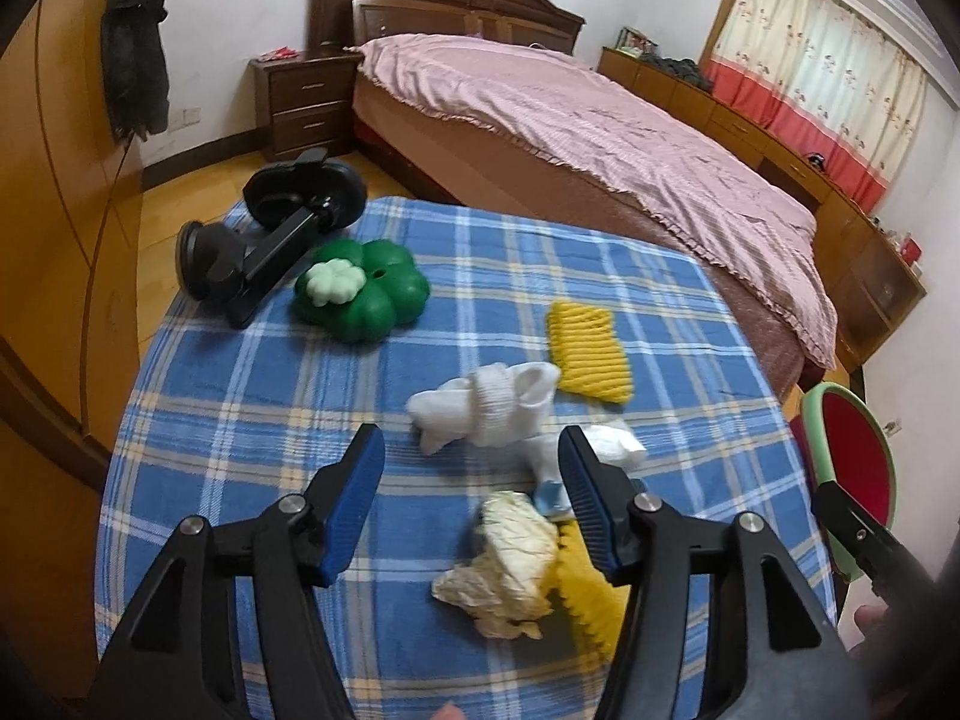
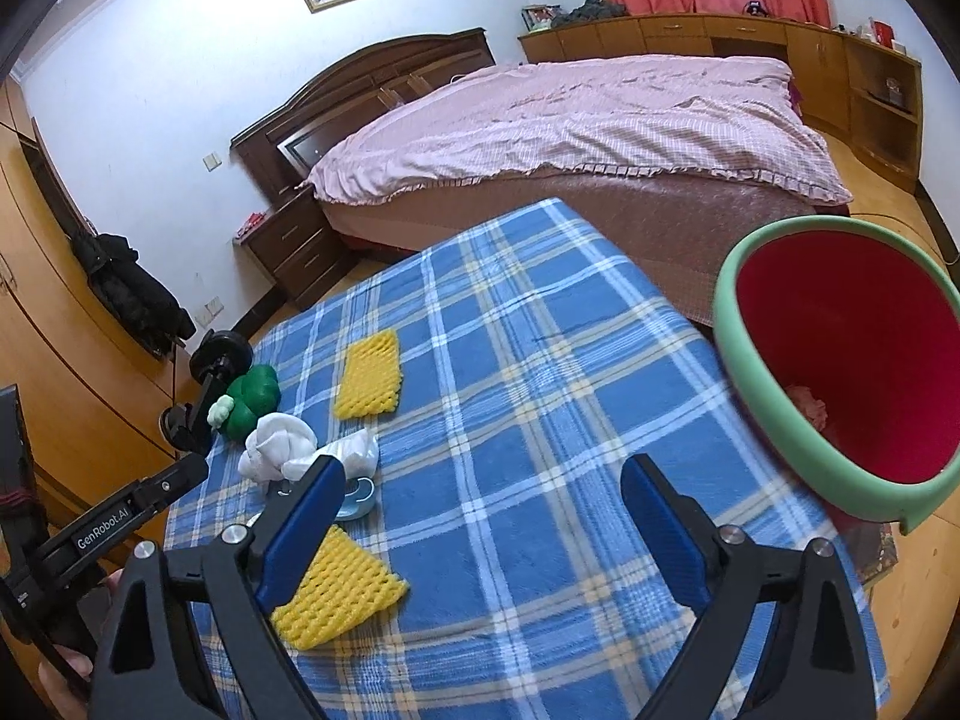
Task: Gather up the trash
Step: 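Move both tools back over the table toward the remaining items, then grasp the white knit glove with the left tool while the right tool grasps the yellow foam net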
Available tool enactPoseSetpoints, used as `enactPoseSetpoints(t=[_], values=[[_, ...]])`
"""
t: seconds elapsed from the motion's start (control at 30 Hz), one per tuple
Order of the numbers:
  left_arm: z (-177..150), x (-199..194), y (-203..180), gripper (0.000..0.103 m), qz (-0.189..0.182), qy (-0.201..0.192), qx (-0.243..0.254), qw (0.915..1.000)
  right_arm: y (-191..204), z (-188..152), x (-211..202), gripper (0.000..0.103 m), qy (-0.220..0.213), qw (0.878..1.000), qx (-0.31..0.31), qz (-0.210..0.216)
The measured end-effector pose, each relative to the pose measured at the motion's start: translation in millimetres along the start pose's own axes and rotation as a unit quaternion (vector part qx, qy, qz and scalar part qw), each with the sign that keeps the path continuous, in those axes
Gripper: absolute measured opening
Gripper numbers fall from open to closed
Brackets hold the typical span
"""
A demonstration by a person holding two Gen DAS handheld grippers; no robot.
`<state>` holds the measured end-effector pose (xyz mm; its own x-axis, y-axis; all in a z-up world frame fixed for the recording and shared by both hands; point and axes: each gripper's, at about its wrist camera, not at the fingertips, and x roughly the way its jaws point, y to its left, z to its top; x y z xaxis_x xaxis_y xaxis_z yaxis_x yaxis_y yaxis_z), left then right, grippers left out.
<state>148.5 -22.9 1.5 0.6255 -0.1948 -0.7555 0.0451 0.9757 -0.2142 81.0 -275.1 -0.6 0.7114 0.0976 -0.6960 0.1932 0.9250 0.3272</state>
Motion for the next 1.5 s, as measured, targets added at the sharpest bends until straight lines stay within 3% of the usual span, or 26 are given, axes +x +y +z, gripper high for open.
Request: enactPoseSetpoints(t=[0.57,0.83,1.07,1.5], values=[[0.4,47.8,0.5,0.07,-0.009,0.04,-0.009,0.9991,-10.0,0.6,32.1,0.095,0.029,0.999,0.015,-0.006],[8.5,71.8,-11.7,0.073,-0.008,0.038,-0.003,0.9992,-16.1,1.0,42.8,0.095,0.038,0.999,0.021,-0.011],[11.1,93.7,-0.6,0.073,0.001,0.052,-0.037,0.9979,-18.9,0.9,50.7,0.095,0.046,0.999,0.021,-0.013],[18.5,76.9,3.6,0.073,-0.001,0.04,-0.031,0.9987,-15.0,0.0,52.3,0.095,0.049,0.999,0.019,-0.006]])
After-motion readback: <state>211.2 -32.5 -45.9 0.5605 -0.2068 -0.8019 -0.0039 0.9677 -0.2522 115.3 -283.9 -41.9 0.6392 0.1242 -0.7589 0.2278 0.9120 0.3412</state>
